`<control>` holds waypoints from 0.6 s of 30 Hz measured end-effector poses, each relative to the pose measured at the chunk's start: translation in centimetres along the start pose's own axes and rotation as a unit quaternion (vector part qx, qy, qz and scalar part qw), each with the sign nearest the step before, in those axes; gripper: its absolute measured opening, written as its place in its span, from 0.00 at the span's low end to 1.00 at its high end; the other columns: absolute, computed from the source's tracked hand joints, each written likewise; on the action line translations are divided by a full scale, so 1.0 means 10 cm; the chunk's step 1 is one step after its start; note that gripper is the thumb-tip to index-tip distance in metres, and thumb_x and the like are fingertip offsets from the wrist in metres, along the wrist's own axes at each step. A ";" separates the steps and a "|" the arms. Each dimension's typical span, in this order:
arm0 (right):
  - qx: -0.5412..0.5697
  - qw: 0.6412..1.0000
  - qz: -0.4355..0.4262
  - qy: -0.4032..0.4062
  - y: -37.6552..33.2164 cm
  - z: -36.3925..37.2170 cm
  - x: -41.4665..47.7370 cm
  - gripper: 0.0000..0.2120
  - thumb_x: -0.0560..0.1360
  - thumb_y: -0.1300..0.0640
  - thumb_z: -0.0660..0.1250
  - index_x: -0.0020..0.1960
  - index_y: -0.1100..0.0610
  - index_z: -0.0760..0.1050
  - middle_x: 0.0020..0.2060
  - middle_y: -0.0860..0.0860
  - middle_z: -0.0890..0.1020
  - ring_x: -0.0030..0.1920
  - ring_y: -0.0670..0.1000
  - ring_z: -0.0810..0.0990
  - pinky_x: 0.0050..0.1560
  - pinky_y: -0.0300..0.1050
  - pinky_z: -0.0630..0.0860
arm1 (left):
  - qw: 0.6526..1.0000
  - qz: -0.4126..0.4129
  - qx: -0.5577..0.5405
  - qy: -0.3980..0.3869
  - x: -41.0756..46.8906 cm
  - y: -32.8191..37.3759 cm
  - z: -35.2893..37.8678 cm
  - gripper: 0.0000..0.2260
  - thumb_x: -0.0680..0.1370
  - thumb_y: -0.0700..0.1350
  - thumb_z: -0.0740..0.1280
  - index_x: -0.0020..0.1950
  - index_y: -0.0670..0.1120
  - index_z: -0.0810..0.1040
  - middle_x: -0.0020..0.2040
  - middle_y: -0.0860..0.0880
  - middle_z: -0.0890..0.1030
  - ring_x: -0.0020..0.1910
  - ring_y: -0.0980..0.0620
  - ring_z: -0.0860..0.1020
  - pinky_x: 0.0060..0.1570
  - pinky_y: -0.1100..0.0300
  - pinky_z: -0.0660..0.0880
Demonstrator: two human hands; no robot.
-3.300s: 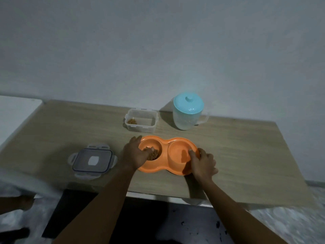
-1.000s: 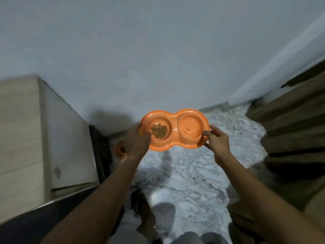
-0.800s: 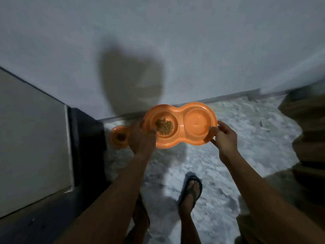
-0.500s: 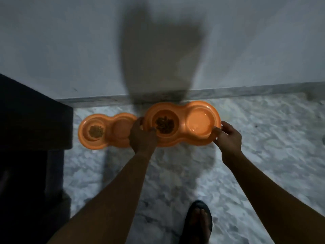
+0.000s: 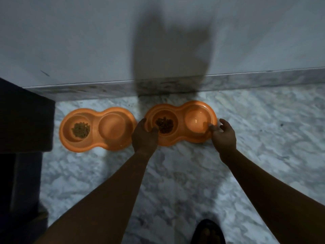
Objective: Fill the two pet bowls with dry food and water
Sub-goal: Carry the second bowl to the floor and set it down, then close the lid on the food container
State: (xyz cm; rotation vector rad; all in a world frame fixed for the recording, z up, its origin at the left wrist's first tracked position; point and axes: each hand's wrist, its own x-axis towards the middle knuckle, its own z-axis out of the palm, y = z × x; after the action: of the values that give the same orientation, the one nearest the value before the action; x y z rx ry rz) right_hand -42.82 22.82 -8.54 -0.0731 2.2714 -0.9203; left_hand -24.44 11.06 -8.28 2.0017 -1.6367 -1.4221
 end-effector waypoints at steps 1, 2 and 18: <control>-0.020 1.000 -0.003 -0.003 -0.08 -0.05 -0.12 0.33 0.78 0.46 0.72 0.78 0.55 0.68 0.73 0.57 0.74 0.72 0.60 0.74 0.70 0.56 0.72 | 1.000 0.006 0.004 -0.004 -0.08 0.07 -0.07 0.17 0.77 0.43 0.70 0.65 0.44 0.76 0.55 0.49 0.79 0.61 0.45 0.77 0.53 0.60 0.70; -0.029 0.999 -0.016 -0.010 -0.23 -0.13 -0.31 0.33 0.77 0.46 0.72 0.78 0.57 0.68 0.74 0.58 0.73 0.71 0.60 0.74 0.68 0.54 0.72 | 1.000 0.015 0.010 -0.013 -0.21 0.23 -0.24 0.17 0.77 0.43 0.70 0.66 0.44 0.76 0.57 0.46 0.80 0.62 0.45 0.76 0.52 0.61 0.67; 0.011 0.991 -0.137 -0.005 -3.59 -1.77 -5.29 0.22 0.76 0.52 0.72 0.70 0.51 0.76 0.68 0.48 0.79 0.66 0.52 0.76 0.69 0.54 0.74 | 0.937 0.315 0.118 -0.096 -3.17 3.11 -4.46 0.22 0.72 0.43 0.70 0.67 0.46 0.77 0.68 0.46 0.76 0.69 0.47 0.72 0.70 0.56 0.63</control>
State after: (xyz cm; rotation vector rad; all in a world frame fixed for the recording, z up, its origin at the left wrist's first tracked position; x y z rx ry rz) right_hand -19.68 21.75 53.64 -0.3870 2.2772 -1.0809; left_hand -8.96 8.14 52.71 1.2471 -2.3424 -1.2345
